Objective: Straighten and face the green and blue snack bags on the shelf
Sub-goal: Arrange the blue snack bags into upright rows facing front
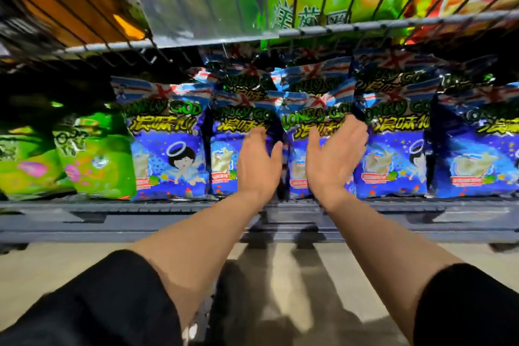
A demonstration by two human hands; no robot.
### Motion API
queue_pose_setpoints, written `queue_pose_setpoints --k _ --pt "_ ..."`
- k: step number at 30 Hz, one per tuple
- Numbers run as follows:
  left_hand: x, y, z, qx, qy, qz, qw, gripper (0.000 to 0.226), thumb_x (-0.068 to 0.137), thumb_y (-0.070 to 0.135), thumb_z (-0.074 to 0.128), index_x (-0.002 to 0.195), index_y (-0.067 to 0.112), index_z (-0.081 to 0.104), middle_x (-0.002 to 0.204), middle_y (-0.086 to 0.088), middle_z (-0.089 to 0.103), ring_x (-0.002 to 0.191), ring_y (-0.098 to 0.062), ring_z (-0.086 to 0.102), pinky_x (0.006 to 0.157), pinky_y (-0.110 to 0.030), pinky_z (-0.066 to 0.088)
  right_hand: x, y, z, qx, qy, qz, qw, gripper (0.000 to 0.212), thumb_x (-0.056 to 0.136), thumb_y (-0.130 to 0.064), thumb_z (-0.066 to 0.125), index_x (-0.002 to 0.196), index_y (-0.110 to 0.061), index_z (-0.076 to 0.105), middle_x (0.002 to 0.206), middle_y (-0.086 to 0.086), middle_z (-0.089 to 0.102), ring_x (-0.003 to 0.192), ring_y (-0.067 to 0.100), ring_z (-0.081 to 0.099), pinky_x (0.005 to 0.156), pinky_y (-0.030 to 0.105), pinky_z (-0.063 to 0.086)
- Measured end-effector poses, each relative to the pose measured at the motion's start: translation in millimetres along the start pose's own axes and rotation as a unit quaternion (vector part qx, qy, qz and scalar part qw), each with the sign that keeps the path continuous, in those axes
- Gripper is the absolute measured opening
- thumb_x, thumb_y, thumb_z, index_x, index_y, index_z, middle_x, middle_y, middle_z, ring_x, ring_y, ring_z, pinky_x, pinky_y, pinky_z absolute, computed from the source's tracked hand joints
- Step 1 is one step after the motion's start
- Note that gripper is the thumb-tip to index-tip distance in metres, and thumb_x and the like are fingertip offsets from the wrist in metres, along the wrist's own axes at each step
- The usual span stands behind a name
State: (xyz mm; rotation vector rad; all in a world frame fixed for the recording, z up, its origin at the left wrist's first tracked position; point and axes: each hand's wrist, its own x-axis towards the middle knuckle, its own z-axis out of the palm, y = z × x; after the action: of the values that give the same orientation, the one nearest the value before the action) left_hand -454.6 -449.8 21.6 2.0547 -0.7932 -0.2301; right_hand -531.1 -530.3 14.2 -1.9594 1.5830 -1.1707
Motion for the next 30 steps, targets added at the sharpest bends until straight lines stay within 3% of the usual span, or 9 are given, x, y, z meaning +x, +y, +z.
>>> queue_pose_setpoints --k 2,5,9,12,17,19,21,25,30 --pt "2.2 -12.1 -40.3 0.087 0.057 0.057 0.993 0.046 0.091 0.021 0.062 0.131 0.004 0.046 0.128 -0.014 0.051 0.12 -0.029 0.048 0.101 -0.04 0.039 -18.6 -20.2 4.4 0.04 -0.056 -0.053 0.996 0.043 0.085 -0.026 0.063 0.118 -0.002 0.048 0.115 0.014 0.051 0.11 0.032 0.046 0.095 0.043 0.039" --pt "5.2 -40.9 -95.7 0.222 0.12 0.111 0.961 0.068 0.078 0.026 0.075 0.134 0.004 0.044 0.135 -0.02 0.043 0.125 -0.038 0.04 0.104 -0.044 0.033 -42.6 -43.4 17.1 0.082 -0.201 -0.005 0.976 0.044 0.084 -0.026 0.066 0.115 -0.002 0.048 0.114 0.016 0.052 0.108 0.034 0.05 0.091 0.044 0.042" --pt "7.9 -77.0 -136.2 0.368 0.014 0.047 0.928 0.105 0.069 0.054 0.076 0.151 0.038 0.014 0.16 -0.015 -0.003 0.147 -0.037 -0.006 0.111 -0.065 0.012 -67.0 -57.9 20.7 0.061 -0.269 0.048 0.96 0.064 0.08 -0.031 0.071 0.128 -0.003 0.039 0.123 0.021 0.051 0.115 0.039 0.05 0.094 0.044 0.043" --pt "21.2 -90.8 -145.9 0.371 -0.041 0.014 0.927 0.116 0.063 0.065 0.075 0.148 0.05 -0.002 0.158 -0.011 -0.02 0.145 -0.04 -0.015 0.109 -0.067 0.022 -76.3 -60.1 25.3 0.034 -0.296 0.048 0.953 0.09 0.076 -0.039 0.075 0.143 -0.005 0.024 0.135 0.022 0.042 0.126 0.038 0.042 0.1 0.042 0.037" --pt "39.5 -102.8 -143.3 0.308 0.009 0.013 0.951 0.118 0.059 0.066 0.077 0.149 0.047 0.004 0.158 -0.016 -0.015 0.146 -0.043 0.004 0.11 -0.052 0.031 -83.0 -65.6 47.6 0.006 -0.307 0.087 0.948 0.114 0.071 -0.049 0.077 0.149 -0.006 0.006 0.146 0.025 0.026 0.131 0.041 0.034 0.105 0.044 0.033" --pt "32.6 -119.3 -143.2 0.235 0.059 0.042 0.969 0.113 0.061 0.055 0.081 0.15 0.044 0.012 0.159 -0.019 -0.009 0.143 -0.04 0.02 0.11 -0.043 0.033 -88.3 -71.8 55.6 -0.03 -0.291 0.091 0.952 0.119 0.069 -0.051 0.077 0.15 -0.008 0.001 0.146 0.024 0.026 0.131 0.041 0.034 0.105 0.044 0.033" --pt "22.0 -135.9 -146.0 0.138 0.105 0.008 0.985 0.108 0.067 0.041 0.083 0.151 0.041 0.015 0.158 -0.022 0.002 0.138 -0.038 0.033 0.104 -0.037 0.037 -92.4 -77.3 62.5 -0.072 -0.259 0.055 0.962 0.121 0.067 -0.054 0.076 0.15 -0.011 0.0 0.147 0.022 0.024 0.135 0.039 0.029 0.108 0.046 0.03" --pt "20.9 -159.2 -162.1 0.065 0.171 0.011 0.983 0.103 0.072 0.029 0.081 0.153 0.026 0.017 0.148 -0.02 0.036 0.136 -0.034 0.035 0.106 -0.036 0.03 -94.6 -80.7 73.0 -0.139 -0.244 -0.014 0.96 0.119 0.068 -0.057 0.073 0.151 -0.018 -0.003 0.156 0.021 0.004 0.144 0.037 0.007 0.113 0.055 0.02" --pt "22.6 -158.8 -166.1 0.066 0.162 -0.017 0.984 0.104 0.072 0.035 0.08 0.152 0.037 0.013 0.146 -0.017 0.037 0.132 -0.032 0.04 0.098 -0.041 0.039 -102.3 -92.3 90.5 -0.178 -0.268 -0.011 0.947 0.123 0.064 -0.065 0.072 0.149 -0.033 -0.01 0.157 0.018 -0.015 0.145 0.04 -0.01 0.108 0.067 0.019"
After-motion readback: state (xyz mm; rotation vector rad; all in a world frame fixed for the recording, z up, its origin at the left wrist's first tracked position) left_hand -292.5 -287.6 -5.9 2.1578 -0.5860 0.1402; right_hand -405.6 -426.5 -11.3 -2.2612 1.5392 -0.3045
